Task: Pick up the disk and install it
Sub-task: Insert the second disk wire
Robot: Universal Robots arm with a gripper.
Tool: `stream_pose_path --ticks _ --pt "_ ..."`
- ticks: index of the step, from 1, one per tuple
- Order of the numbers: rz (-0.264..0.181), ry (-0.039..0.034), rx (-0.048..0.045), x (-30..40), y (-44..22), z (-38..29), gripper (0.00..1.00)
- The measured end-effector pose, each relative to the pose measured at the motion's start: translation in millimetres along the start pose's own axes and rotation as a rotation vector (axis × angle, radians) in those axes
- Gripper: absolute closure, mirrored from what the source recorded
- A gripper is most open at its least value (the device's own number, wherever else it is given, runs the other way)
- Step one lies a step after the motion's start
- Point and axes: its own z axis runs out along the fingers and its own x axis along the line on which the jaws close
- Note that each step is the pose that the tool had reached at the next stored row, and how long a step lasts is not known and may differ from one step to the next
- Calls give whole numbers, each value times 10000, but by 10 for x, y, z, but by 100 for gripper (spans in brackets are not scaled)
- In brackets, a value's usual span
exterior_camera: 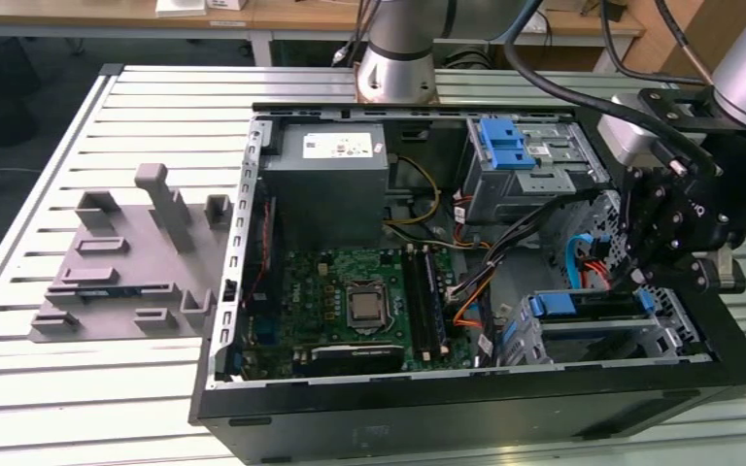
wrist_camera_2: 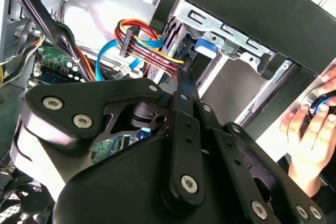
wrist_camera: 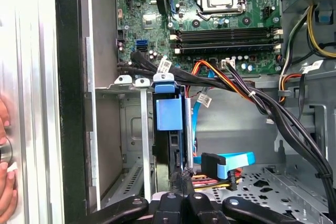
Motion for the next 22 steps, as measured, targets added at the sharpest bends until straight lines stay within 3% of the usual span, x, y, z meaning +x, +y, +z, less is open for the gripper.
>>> stream_pose_path --ticks 10,22 --pt "1 -17 -1 3 32 -23 89" --pt "-1 -21 -2 23 247 -24 89"
